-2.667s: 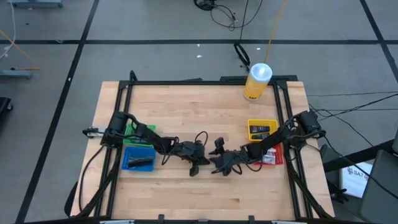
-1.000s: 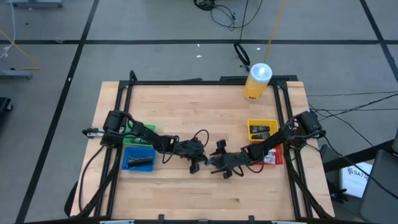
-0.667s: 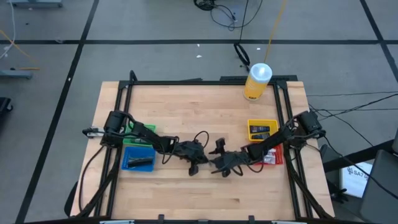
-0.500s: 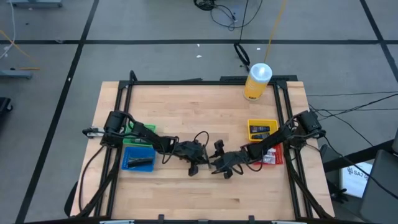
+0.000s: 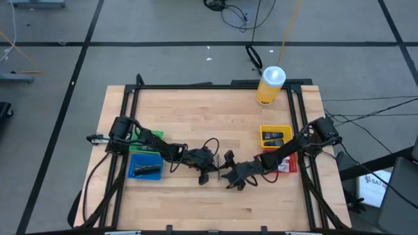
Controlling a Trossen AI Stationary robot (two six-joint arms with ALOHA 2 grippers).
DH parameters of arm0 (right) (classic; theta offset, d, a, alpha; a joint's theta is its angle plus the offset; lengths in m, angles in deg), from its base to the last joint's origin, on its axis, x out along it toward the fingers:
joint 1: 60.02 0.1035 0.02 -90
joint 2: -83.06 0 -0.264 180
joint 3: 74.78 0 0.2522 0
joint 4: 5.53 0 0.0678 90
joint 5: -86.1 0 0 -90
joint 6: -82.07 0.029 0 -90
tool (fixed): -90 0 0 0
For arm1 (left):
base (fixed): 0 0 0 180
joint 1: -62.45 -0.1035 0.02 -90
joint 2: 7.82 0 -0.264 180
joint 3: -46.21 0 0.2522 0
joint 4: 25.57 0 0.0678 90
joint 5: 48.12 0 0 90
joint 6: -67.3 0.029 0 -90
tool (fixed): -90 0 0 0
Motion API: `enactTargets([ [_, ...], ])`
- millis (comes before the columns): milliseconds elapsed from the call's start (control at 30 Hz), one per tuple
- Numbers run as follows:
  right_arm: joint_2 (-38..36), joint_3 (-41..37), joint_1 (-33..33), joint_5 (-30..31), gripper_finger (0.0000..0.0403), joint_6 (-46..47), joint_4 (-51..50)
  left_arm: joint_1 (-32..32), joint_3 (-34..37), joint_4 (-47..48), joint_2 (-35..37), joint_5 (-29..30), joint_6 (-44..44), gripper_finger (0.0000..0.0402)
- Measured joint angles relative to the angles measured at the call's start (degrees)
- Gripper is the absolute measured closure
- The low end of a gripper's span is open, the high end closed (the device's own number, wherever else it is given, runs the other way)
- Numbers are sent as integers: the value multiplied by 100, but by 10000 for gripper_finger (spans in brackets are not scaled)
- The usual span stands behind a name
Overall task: Pick & Place Travel size toiletries
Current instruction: Put the black comb into the blue bin
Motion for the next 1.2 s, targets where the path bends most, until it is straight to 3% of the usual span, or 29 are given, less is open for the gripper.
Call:
enactTargets([
  [233,0,0,30,-29,178,-96,196,-2,0,-65,0,43,2,386],
  [467,0,0,4,-40,181,-83,143,-4,0,-120,0,19,2,399],
  [800,370,10,-211,-92,284,-58,320,61,4,-231,24,-107,36,394],
  [933,537,28,-223,-85,337,-75,377,72,4,510,380,-233,106,398],
  [1067,540,26,-223,-20,386,-76,449,102,-2,1787,1196,254,232,390],
  [1200,553,11,-193,144,395,-80,749,407,-4,2738,2059,1232,367,397],
])
